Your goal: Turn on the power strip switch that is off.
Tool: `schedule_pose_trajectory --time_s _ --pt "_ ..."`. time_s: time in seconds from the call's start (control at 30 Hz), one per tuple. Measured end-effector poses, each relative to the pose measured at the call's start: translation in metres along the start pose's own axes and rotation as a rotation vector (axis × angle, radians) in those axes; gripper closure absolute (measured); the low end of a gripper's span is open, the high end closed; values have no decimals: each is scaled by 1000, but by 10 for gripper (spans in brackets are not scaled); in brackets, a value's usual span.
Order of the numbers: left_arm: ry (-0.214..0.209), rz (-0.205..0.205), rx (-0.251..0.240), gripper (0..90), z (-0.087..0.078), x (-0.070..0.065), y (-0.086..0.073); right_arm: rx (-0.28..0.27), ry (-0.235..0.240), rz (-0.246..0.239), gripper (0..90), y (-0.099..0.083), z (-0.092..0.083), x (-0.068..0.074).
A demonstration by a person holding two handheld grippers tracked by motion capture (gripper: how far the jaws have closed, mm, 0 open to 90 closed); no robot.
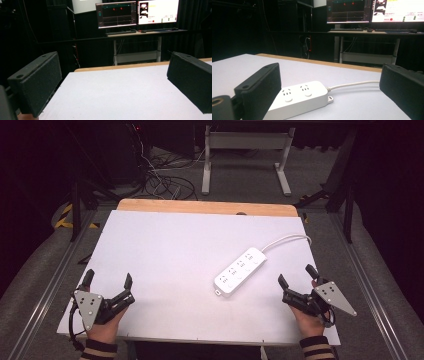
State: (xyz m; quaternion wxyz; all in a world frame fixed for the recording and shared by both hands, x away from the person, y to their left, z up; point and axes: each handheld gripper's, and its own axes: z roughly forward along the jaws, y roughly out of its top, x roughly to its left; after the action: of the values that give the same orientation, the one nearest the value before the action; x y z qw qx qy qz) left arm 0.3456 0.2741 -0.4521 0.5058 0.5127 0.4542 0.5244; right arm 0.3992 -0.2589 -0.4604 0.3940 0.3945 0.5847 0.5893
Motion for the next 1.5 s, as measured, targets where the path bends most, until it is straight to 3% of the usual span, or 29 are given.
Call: schedule_pose_trajectory --time_s 0.73,0.83,1.0,1.07,1.17,1.23,1.27,1.5 --pt "-5 4 0 1 0 -1 0 13 22 -13 39 2 1 -1" --pt "-3 1 0 1 0 0 0 22 27 17 62 6 1 -4" --pt "-6 4 -2 1 0 0 0 37 34 18 120 11 2 -5" --pt "-5 2 -3 1 0 0 0 47 66 31 318 15 2 -6" --pt "-3 -2 0 1 -1 0 0 59 113 35 684 22 3 -8" --pt "-3 0 0 1 -1 0 0 78 109 41 868 26 6 -9" --pt "-3 0 0 1 -1 0 0 84 112 51 900 27 7 -9" --pt "0 0 3 2 -1 0 0 160 89 96 900 47 21 -7"
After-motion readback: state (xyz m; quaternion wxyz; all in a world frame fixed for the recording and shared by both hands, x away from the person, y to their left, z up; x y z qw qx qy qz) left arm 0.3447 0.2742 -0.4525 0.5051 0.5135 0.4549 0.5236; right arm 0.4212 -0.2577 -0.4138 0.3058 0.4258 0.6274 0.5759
